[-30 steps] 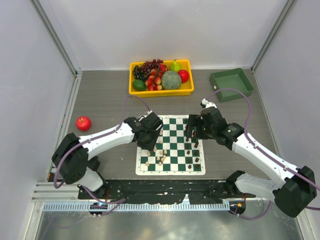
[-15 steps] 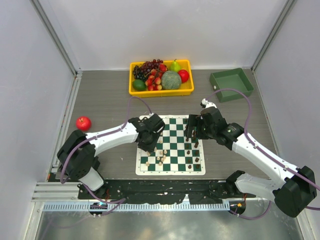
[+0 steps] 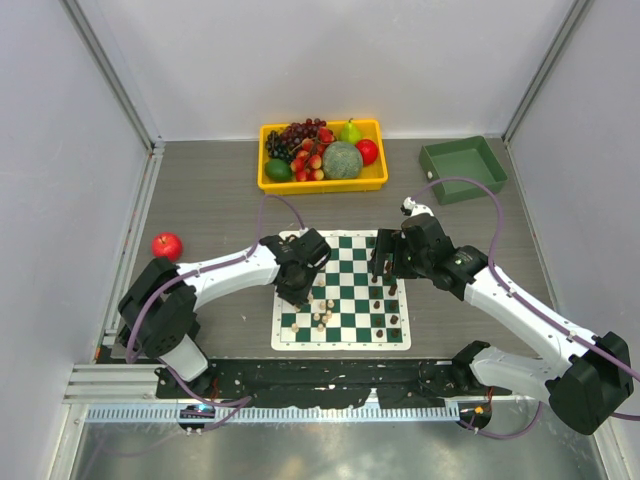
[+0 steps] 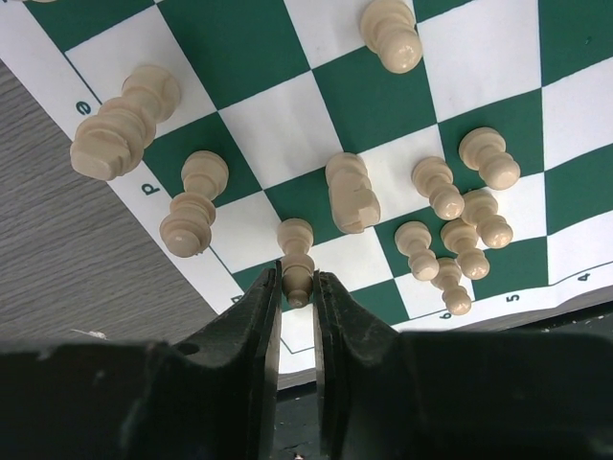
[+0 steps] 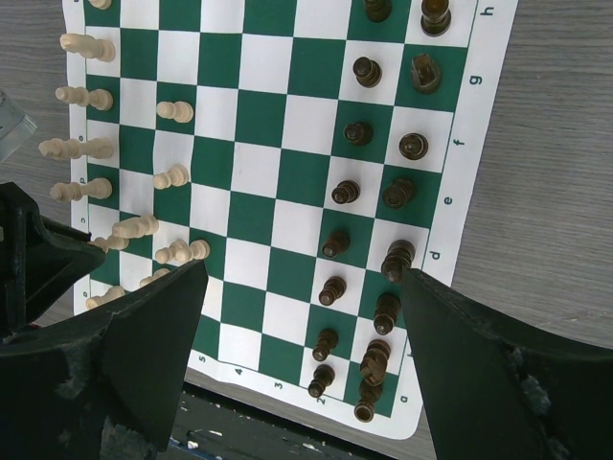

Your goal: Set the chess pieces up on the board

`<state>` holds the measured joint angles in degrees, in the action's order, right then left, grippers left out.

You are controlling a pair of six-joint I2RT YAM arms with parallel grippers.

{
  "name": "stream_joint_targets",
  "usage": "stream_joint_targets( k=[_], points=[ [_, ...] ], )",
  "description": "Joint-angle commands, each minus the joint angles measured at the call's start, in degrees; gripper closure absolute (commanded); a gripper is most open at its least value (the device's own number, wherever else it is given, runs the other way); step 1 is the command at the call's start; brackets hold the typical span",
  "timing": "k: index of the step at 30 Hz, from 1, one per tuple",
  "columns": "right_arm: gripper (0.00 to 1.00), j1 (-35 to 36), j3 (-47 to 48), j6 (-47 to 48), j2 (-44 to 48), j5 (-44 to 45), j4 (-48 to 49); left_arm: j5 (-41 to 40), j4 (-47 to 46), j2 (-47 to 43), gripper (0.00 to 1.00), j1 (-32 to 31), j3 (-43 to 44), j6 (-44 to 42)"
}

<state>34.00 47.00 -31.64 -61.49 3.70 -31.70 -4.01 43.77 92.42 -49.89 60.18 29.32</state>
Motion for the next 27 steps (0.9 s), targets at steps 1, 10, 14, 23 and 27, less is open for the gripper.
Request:
stream_joint_targets(
  k=[1,10,14,23,27],
  points=[
    [0.11,-0.16,0.37,-0.35,0.24,-0.1,1.56,-0.91,0.0,-0.05,0.78,-0.38,0.9,-0.84],
    [0.12,-0.16,0.55,-0.53,-0.12,-0.37,1.91,-3.37,2.37,-1.19,0.83,-0.38,1.16,-0.67],
    [0.11,-0.16,0.55,-0.53,-0.12,-0.45,2.0,-4.69,2.73,-1.72,0.83,-0.38,1.08,-0.76],
    [0.11,-0.25,0.46,-0.53,-0.2,-0.37,1.91,-5.83,3.34,-1.28,0.83,-0.38,1.95,-0.41],
    [0.12,-0.16,0.46,-0.53,-0.29,-0.54,1.82,-6.45,3.6,-1.37,0.83,-0.38,2.04,-0.49]
  ],
)
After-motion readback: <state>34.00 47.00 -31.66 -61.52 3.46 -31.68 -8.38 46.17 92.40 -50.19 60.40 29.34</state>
